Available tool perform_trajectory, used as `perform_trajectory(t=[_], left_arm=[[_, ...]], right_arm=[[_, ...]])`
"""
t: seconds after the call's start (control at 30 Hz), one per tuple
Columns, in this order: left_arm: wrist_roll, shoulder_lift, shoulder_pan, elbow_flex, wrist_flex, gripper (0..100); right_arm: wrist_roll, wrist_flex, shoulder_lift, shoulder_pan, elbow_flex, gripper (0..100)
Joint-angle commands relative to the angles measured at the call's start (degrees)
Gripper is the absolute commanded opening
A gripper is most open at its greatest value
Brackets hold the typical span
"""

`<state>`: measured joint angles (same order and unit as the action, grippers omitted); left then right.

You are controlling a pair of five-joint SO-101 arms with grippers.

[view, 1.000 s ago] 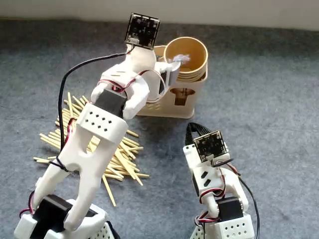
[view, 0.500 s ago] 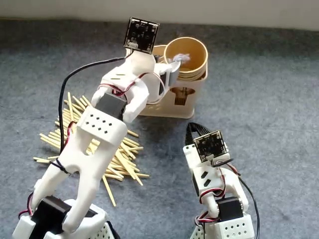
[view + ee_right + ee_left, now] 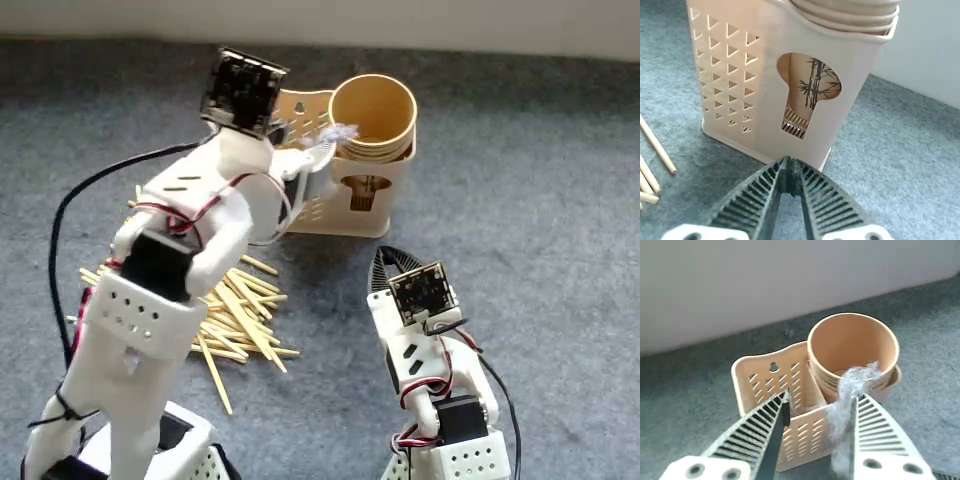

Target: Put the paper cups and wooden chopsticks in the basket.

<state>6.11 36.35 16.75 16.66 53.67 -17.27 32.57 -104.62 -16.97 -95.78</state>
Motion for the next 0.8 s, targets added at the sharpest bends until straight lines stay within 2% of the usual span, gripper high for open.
perform_trajectory(t=[0.0,0.13,0.27,0.47,0.6,0.77], left_arm=[[-0.6,5.5,-6.5,-2.8,5.2,19],[-0.7,10.2,-14.4,-2.8,12.9,18],[-0.9,12.7,-22.0,-2.6,18.1,9],[-6.8,13.1,-27.6,6.3,18.2,3],[-7.3,12.7,-30.5,13.0,18.2,4],[-7.3,12.7,-33.1,19.5,18.2,11]], right_arm=[[-0.6,-1.4,-0.5,0.2,-5.6,0.7],[-0.6,-1.4,-0.5,0.2,-5.6,0.7],[-0.6,-1.4,-0.6,0.2,-5.6,0.7],[-0.5,-1.4,-0.6,0.1,-5.6,0.7],[-0.5,-1.4,-0.6,0.1,-5.6,0.7],[-0.5,-1.4,-0.6,0.1,-5.6,0.7]])
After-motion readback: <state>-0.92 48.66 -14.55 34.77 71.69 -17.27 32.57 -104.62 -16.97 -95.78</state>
